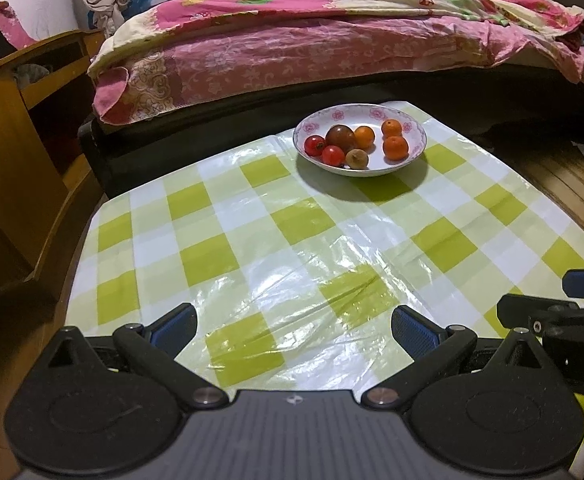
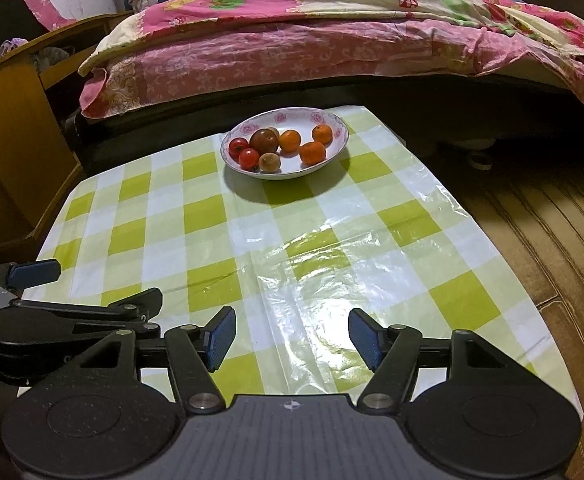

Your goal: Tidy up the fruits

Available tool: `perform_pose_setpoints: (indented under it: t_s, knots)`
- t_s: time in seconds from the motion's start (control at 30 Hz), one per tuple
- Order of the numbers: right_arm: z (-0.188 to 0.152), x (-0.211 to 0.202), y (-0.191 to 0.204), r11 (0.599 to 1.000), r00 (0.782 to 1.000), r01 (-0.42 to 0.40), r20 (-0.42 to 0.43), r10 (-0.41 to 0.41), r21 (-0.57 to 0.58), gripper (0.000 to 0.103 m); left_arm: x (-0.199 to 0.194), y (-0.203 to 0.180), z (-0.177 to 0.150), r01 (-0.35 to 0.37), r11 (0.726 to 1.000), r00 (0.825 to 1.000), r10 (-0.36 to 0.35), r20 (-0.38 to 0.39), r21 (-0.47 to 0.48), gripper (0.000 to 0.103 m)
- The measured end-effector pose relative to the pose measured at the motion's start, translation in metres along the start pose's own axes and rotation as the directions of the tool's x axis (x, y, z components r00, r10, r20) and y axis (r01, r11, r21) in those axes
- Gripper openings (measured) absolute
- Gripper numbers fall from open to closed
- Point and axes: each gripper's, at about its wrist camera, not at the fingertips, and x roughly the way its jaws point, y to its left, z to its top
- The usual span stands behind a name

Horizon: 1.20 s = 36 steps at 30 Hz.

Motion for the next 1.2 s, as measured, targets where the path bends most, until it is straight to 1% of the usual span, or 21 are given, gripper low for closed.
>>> perform_pose_setpoints:
  t_s: [0.57, 1.03, 1.2]
  knots:
    - [-0.008, 0.001, 0.005, 1.0, 1.0, 0.001, -0.026, -0.001, -0.006, 0.06, -0.002, -0.001, -0.009, -0.025, 0.999, 1.0, 0.026, -0.01, 0.027, 0.103]
    - [-0.011, 0.003, 0.007, 1.0, 0.999, 0.003, -0.041, -0.004, -0.011, 0.06, -0.003, -0.005, -0.013, -0.061, 0.997, 0.998, 0.061, 0.008, 0.056, 0.103]
    - [-0.012, 0.003, 0.008, 1.0, 0.999, 0.005, -0.045, -0.005, -0.013, 0.06, -0.004, -0.005, -0.014, -0.063, 0.996, 0.998, 0.063, 0.008, 0.059, 0.103]
